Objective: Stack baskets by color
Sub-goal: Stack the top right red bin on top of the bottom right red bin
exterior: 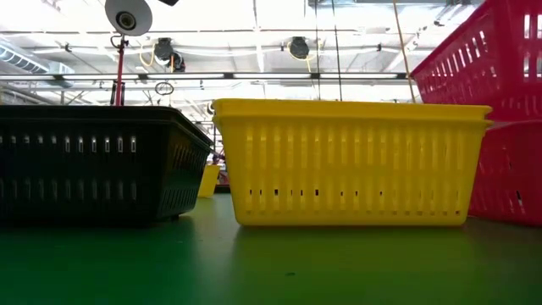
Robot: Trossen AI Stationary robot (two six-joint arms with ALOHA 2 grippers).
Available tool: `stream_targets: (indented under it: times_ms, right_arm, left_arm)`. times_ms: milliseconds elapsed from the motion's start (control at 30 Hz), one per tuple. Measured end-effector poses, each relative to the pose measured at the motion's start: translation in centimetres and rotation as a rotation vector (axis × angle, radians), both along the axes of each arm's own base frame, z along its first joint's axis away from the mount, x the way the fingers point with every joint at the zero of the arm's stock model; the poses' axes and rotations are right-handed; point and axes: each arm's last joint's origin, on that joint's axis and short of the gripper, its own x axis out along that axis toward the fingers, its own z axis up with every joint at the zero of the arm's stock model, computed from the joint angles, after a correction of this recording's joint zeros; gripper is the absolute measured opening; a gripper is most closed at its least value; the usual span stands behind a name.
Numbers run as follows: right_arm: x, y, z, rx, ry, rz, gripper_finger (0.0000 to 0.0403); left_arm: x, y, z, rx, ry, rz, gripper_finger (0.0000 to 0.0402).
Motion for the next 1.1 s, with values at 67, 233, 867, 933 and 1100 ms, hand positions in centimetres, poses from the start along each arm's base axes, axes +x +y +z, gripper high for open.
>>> stream_targets:
  times_ms: [67,233,867,933,1100]
  right_arm:
    - [0.1,0.1,0.0,0.006,-0.007,0.003,0.0010]
    - [0.1,0.1,-0.8,0.010,-0.005,0.017,0.0010]
    - [-0.1,0.0,-1.7,0.015,0.020,0.014,0.0011]
    - [-0.1,0.0,-1.7,0.015,0.019,0.014,0.0011]
    - [0.0,0.0,-1.7,0.012,-0.003,0.016,0.0011]
  left_arm:
    - [0.0,0.0,0.0,0.001,0.000,-0.001,0.0113]
    - [0.0,0.0,0.0,0.002,0.001,-0.002,0.0113]
    - [0.1,0.2,0.0,0.006,0.002,0.000,0.0113]
    - [0.1,0.2,0.0,0.006,0.002,0.000,0.0113]
    - [0.1,0.2,0.0,0.006,0.002,0.000,0.0113]
